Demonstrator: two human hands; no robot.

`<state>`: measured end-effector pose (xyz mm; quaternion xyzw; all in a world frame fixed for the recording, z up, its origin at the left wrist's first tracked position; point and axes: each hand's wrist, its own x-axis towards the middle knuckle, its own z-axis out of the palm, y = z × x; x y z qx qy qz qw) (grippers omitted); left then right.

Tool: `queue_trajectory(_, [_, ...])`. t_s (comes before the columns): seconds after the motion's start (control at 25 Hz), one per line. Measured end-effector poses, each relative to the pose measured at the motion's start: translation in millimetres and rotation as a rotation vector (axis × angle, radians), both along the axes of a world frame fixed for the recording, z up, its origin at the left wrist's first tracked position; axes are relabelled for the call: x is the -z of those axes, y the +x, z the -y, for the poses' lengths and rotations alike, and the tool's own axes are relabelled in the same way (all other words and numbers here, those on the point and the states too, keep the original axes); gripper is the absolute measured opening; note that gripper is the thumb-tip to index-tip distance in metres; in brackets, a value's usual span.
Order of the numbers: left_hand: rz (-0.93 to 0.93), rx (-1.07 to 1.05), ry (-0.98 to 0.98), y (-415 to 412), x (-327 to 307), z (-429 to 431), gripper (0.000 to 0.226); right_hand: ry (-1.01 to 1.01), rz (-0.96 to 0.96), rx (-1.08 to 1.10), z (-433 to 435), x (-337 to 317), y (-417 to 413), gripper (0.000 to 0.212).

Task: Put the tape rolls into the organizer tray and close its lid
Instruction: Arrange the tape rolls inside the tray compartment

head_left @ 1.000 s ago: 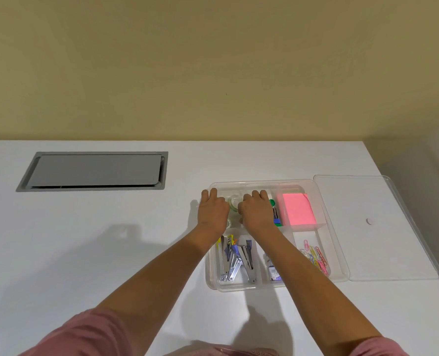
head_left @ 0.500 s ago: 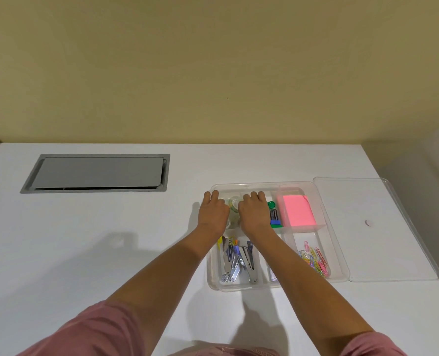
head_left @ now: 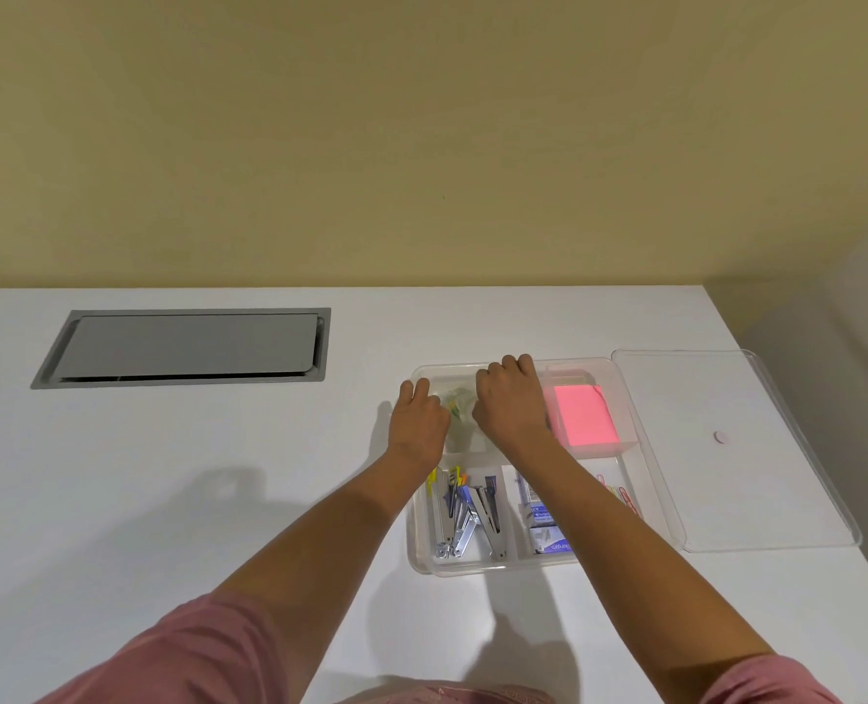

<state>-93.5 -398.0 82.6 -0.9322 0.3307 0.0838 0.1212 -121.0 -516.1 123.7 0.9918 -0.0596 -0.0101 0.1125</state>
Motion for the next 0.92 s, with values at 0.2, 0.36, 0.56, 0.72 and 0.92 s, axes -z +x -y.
queue_trajectory(0.2, [0.031, -0.002, 0.025, 0.7, 2.9, -0.3, 0.029, 0.133, -0.088, -0.035, 12.4, 7.3, 3.2, 0.022])
queue_trajectory(0.36, [0.036, -0.02, 0.02, 0.6, 3.7, 1.8, 0.028, 0.132, -0.118, -0.114, 7.8, 19.0, 0.5, 0.02])
queue_trajectory(0.56, [0.013, -0.059, -0.068, 1.7, 4.8, 2.5, 0.027, 0.09, -0.213, -0.149, 3.1, 30.3, -3.3, 0.022])
queue_trajectory(0.72, [0.019, -0.047, -0.052, 2.9, 7.4, 1.9, 0.024, 0.167, -0.104, -0.072, 8.5, 29.8, 1.3, 0.026])
queue_trajectory(0.92, [0.016, -0.021, -0.018, 3.9, 7.5, 2.9, 0.023, 0.221, -0.149, -0.044, 14.8, 32.0, 4.9, 0.032])
